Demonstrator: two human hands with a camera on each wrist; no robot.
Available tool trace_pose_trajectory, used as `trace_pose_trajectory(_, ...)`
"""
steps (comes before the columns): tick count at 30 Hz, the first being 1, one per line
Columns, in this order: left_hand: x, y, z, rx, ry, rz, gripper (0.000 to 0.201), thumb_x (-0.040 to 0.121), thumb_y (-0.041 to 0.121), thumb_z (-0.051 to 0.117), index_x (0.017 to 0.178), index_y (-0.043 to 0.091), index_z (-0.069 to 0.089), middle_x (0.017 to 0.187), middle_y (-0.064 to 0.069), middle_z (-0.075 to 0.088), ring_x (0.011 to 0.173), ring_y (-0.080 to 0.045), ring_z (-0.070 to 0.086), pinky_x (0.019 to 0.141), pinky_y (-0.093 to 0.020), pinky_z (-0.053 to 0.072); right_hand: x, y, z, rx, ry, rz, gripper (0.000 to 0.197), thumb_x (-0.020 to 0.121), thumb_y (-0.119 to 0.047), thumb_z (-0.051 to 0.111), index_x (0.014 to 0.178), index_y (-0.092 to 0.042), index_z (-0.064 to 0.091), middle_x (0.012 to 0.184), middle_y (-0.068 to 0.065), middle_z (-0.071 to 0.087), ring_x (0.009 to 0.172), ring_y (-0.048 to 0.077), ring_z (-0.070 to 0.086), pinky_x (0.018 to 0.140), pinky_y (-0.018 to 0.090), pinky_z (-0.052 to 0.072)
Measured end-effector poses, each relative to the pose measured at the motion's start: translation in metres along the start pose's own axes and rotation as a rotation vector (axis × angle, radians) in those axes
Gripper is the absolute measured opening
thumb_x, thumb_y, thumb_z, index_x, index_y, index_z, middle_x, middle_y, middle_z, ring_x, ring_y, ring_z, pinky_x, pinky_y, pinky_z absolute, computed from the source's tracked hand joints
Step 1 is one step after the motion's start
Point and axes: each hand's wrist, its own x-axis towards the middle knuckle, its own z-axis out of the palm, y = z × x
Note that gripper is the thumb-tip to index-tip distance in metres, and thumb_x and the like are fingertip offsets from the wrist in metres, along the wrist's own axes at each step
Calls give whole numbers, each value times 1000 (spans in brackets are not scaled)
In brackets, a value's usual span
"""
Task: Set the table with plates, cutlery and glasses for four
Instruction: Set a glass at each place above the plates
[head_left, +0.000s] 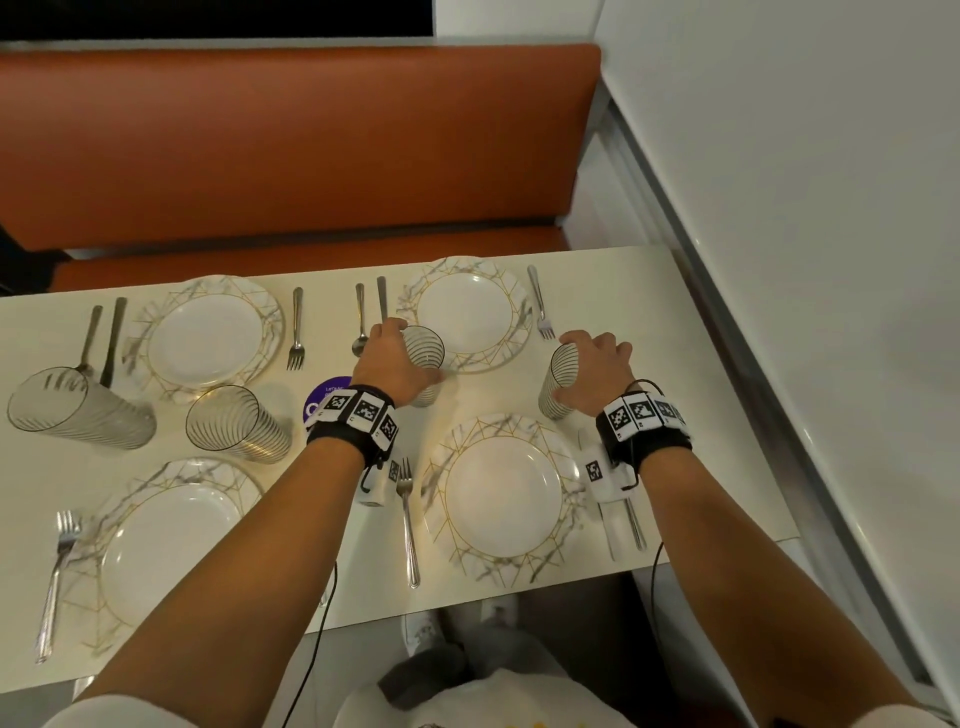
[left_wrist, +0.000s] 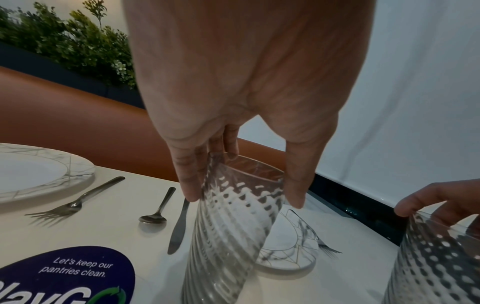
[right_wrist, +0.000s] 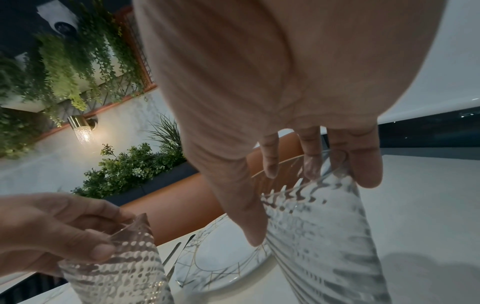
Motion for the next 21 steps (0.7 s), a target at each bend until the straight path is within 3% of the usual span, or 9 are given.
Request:
trace_pose_trajectory(16, 2, 1, 0, 97, -61, -14, 110, 74, 40, 91, 158, 13, 26, 157, -15, 34, 143, -38, 40, 112, -56, 45, 1, 6, -4, 33, -19, -31, 77, 73, -30, 82, 138, -29, 41, 129, 13, 46, 123, 35, 40, 93, 42, 44)
trace_pose_trajectory(21, -7, 4, -6, 71, -73, -28, 123, 71, 59, 88, 163, 18, 16, 163, -15, 25, 149, -39, 32, 116, -59, 40, -1, 4, -6, -69, 34, -43, 92, 66, -56, 83, 143, -27, 40, 131, 11, 49, 121, 32, 43, 96, 43, 43)
